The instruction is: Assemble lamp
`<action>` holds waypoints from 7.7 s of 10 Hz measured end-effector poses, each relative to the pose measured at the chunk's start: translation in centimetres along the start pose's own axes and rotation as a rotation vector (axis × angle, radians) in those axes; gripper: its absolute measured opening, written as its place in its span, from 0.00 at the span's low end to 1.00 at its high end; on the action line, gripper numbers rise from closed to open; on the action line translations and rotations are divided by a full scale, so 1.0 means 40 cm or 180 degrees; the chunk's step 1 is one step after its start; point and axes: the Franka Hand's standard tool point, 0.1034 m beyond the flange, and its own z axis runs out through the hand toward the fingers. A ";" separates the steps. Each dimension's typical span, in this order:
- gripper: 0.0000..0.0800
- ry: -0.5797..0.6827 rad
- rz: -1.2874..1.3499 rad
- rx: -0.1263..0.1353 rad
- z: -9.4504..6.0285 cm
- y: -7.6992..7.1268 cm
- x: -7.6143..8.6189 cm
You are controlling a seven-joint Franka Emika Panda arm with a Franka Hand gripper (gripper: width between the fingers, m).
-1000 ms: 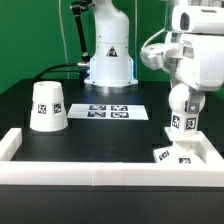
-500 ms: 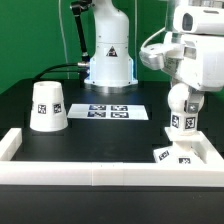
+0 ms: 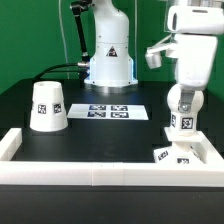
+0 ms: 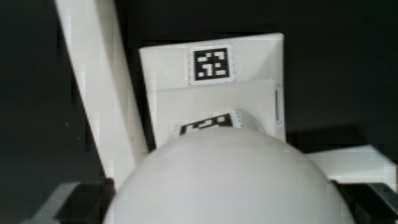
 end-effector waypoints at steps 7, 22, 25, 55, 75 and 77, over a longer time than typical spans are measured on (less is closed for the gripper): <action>0.72 0.0072 0.1925 -0.0068 0.000 0.013 0.001; 0.72 0.0100 0.5818 0.0233 0.001 0.004 0.006; 0.72 0.0070 0.6427 0.0285 0.004 0.001 0.002; 0.87 0.0326 0.4840 0.0181 -0.001 -0.156 -0.216; 0.87 0.0131 0.4472 0.0178 -0.007 -0.349 -0.654; 0.87 0.0110 0.4422 0.0179 0.003 -0.342 -0.656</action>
Offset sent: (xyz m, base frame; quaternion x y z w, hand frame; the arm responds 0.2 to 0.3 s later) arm 0.0046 -0.0012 0.0005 0.0210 -0.0347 0.3144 0.9484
